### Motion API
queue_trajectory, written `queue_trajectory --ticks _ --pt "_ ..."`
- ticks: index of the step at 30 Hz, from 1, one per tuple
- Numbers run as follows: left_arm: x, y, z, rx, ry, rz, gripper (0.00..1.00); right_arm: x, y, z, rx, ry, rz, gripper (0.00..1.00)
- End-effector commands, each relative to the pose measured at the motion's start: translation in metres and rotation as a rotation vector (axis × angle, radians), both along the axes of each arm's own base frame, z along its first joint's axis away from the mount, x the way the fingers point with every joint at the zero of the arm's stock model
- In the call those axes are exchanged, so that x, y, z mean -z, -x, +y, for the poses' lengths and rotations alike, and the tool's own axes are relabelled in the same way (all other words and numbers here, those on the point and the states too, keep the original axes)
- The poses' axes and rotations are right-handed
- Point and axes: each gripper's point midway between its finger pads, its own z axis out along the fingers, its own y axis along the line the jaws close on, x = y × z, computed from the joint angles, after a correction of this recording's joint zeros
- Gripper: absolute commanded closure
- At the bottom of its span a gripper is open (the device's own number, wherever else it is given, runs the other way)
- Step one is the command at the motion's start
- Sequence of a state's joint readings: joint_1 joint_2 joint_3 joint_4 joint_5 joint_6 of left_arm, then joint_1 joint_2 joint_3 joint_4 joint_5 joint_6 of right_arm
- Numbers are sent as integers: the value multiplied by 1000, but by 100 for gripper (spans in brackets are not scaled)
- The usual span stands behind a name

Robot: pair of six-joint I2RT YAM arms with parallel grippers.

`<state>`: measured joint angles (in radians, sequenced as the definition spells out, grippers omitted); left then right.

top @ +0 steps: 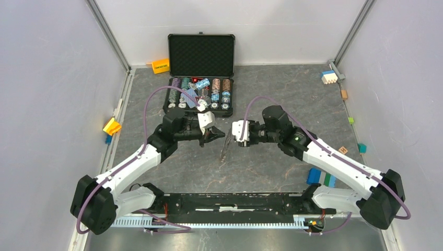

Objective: Put the keys on the keyring

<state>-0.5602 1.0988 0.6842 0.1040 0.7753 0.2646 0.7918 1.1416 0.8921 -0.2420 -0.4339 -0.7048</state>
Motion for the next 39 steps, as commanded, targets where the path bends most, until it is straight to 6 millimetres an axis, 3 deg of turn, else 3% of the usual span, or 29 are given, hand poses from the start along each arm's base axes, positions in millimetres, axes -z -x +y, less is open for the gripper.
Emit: queue_trajectory --ticks 1,6,15,39 --pt "-26 -6 -5 -15 95 -52 98 -19 -10 -2 51 -106 36 48" --pt "-31 -6 -5 -33 119 -34 98 -16 -11 3 37 -175 147 48" --pt "-28 -7 -7 -55 144 -10 98 -19 10 9 -88 -265 271 53" --pt "-25 -4 -7 -44 151 -24 98 -20 -2 20 -65 -287 327 72"
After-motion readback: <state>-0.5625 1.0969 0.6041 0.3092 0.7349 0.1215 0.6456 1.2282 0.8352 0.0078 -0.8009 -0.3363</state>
